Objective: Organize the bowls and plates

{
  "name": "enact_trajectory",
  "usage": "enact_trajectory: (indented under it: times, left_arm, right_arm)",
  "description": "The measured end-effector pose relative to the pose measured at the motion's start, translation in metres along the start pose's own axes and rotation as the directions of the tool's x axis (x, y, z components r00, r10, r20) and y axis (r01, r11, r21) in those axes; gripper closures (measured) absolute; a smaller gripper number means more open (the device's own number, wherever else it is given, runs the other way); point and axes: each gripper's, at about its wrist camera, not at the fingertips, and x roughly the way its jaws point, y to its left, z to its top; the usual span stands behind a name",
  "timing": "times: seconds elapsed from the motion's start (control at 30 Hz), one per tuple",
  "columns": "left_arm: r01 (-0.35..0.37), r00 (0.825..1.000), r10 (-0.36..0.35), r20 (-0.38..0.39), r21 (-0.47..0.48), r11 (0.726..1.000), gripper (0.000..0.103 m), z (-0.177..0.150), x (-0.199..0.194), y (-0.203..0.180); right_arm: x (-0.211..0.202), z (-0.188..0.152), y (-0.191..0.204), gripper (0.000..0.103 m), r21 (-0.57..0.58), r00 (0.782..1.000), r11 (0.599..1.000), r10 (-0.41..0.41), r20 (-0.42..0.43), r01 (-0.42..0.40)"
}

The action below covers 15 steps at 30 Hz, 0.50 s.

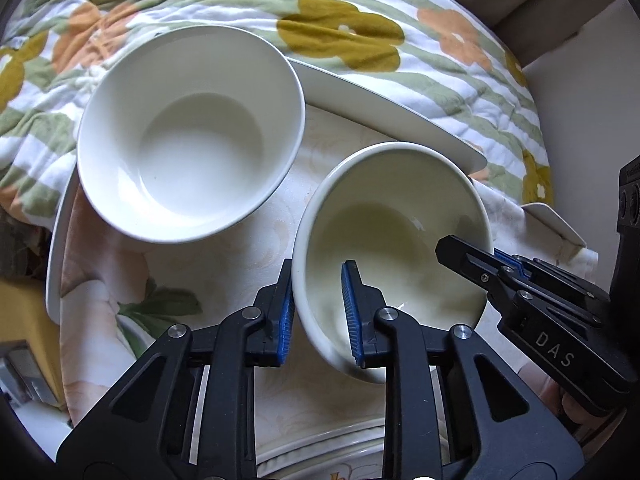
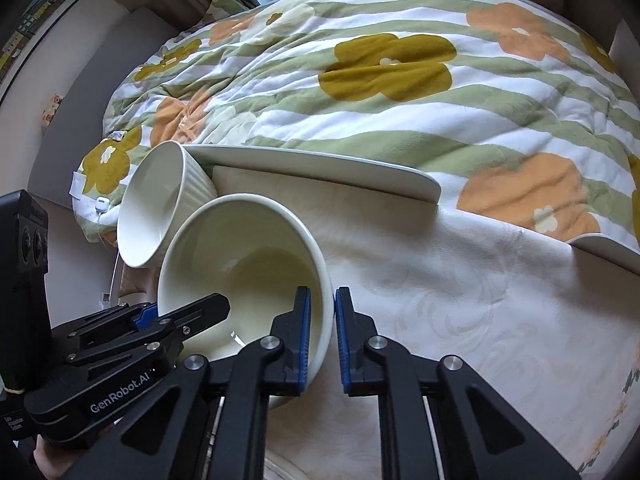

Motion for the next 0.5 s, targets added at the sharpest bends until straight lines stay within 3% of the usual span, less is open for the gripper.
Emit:
enact_trajectory:
  times: [0.5]
  left_arm:
    - [0.008, 1.000, -0.008, 0.022, 0.005, 1.000, 0.083, -0.001, -0.019, -0.004]
  right_arm:
    - [-0.013, 0.001, 0.003, 0.092, 0.006, 0.999, 1.000, -0.009, 0.034, 0.009]
